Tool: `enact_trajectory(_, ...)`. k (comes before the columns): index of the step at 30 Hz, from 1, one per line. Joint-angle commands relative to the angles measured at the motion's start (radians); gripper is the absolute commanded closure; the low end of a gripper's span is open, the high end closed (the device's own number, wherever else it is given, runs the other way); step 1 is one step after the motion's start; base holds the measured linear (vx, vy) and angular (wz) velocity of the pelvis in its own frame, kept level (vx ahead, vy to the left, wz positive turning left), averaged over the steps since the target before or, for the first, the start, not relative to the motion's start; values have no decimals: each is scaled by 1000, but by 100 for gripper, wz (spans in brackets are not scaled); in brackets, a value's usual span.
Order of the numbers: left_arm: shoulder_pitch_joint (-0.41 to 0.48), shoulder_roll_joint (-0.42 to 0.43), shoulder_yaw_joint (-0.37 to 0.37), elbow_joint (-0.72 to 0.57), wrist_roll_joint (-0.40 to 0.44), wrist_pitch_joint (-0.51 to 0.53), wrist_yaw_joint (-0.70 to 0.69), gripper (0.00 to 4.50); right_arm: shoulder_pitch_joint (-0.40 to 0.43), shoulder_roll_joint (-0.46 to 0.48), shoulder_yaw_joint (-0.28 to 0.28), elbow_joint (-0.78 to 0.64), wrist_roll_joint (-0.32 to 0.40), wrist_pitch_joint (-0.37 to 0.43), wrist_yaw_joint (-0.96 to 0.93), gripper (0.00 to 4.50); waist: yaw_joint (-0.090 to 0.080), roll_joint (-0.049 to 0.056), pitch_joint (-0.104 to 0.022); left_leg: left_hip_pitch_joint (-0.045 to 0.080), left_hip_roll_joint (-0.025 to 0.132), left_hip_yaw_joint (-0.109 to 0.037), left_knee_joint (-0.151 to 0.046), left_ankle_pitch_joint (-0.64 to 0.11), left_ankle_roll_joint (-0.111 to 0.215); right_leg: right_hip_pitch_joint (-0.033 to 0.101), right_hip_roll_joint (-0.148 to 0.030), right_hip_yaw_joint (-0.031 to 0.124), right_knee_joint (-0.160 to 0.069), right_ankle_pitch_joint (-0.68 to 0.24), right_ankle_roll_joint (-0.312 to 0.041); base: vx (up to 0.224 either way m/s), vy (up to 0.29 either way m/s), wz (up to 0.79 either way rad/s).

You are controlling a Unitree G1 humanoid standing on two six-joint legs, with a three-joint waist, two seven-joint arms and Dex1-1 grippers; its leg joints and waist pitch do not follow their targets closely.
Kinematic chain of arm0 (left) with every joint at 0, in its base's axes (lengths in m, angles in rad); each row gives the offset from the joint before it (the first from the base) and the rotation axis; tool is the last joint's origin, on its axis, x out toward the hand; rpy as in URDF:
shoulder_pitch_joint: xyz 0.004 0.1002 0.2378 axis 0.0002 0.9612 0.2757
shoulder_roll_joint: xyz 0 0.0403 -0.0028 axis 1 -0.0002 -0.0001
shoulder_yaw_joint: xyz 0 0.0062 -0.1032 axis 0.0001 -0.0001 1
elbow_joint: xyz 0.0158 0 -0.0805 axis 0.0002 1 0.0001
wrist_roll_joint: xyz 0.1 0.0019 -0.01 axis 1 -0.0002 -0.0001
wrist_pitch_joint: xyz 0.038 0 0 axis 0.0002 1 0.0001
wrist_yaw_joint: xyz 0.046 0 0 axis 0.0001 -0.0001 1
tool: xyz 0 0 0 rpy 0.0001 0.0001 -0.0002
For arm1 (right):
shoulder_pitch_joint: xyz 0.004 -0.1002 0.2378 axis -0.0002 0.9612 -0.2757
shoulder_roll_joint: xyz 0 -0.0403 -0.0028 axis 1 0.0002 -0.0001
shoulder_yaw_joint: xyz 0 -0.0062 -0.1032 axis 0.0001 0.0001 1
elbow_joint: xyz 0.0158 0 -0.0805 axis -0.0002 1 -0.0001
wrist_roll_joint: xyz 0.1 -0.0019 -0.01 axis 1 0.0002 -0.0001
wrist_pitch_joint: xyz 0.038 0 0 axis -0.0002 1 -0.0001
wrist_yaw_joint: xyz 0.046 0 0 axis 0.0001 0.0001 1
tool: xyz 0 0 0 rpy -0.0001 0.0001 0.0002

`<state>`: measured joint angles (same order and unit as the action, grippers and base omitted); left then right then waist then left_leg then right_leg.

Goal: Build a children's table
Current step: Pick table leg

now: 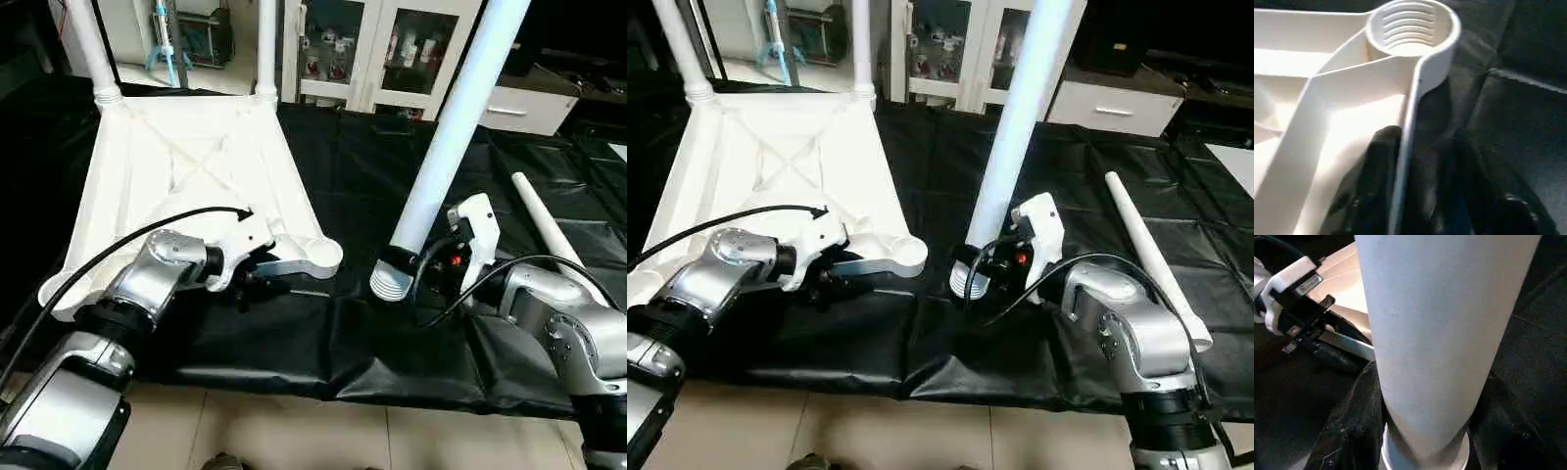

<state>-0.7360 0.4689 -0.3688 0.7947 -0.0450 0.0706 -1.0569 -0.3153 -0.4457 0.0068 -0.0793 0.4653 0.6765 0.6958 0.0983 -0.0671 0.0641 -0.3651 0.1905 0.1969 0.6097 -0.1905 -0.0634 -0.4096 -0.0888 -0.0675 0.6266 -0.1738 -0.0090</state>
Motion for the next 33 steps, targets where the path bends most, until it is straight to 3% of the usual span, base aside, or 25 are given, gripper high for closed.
enact_trajectory(1,-16,-4,-16,-7,18,-13,-37,275,-4,-16,-16,-21,12,16,5,260,3,11,-70,23,44,-24,-83,-244,-49,42,-69,49,-84,-291,-158,0,0,0)
enact_trajectory(11,55,-10,-59,-184,47,50,-79,331,-25,-10,-10,-2,12,14,13,260,25,9,-73,26,49,-18,-82,-199,-50,42,-69,49,-65,-172,-192,0,0,0)
enact_trajectory(16,123,-25,-79,-320,42,151,-52,363,-31,-6,-7,3,12,11,16,260,36,17,-71,28,48,-17,-83,-212,-57,39,-69,50,-67,-185,-189,0,0,0)
enact_trajectory(19,170,-48,-80,-426,33,244,-16,374,-26,-2,-8,-6,16,13,16,260,34,17,-70,26,50,-19,-86,-234,-66,43,-71,50,-69,-207,-185,0,0,0)
enact_trajectory(20,190,-62,-80,-475,31,299,11,375,-22,-1,-9,-11,18,15,14,260,35,22,-71,27,51,-21,-87,-243,-70,43,-71,50,-71,-215,-183,0,0,0)
enact_trajectory(21,202,-70,-79,-503,34,332,26,378,-20,0,-10,-14,19,16,14,260,31,18,-70,24,52,-22,-87,-243,-69,46,-71,50,-70,-215,-182,0,0,0)
enact_trajectory(24,238,-106,-85,-586,75,434,115,382,-4,1,-14,-28,23,18,12,260,29,23,-69,21,47,-22,-86,-241,-56,48,-69,51,-78,-243,-169,0,0,0)
enact_trajectory(25,238,-106,-85,-586,75,434,115,383,-4,1,-14,-28,23,18,12,260,28,19,-68,19,47,-22,-86,-239,-52,48,-67,51,-81,-249,-164,0,0,0)
enact_trajectory(27,248,-125,-84,-602,113,445,172,385,5,1,-22,-35,27,22,8,260,28,26,-69,18,44,-24,-85,-243,-44,47,-66,50,-87,-291,-146,0,0,0)
enact_trajectory(31,251,-124,-93,-616,134,427,188,385,12,0,-28,-41,30,23,4,260,21,26,-70,17,43,-26,-86,-248,-38,46,-62,49,-92,-313,-127,0,0,0)
enact_trajectory(32,250,-116,-103,-623,135,423,174,385,16,-2,-30,-44,30,23,3,260,19,36,-70,18,43,-27,-87,-257,-41,44,-62,48,-92,-311,-129,0,0,0)
enact_trajectory(33,250,-112,-106,-632,134,421,169,351,20,-3,-33,-48,32,22,1,260,16,42,-71,19,42,-28,-87,-260,-42,44,-61,48,-91,-298,-132,0,0,0)
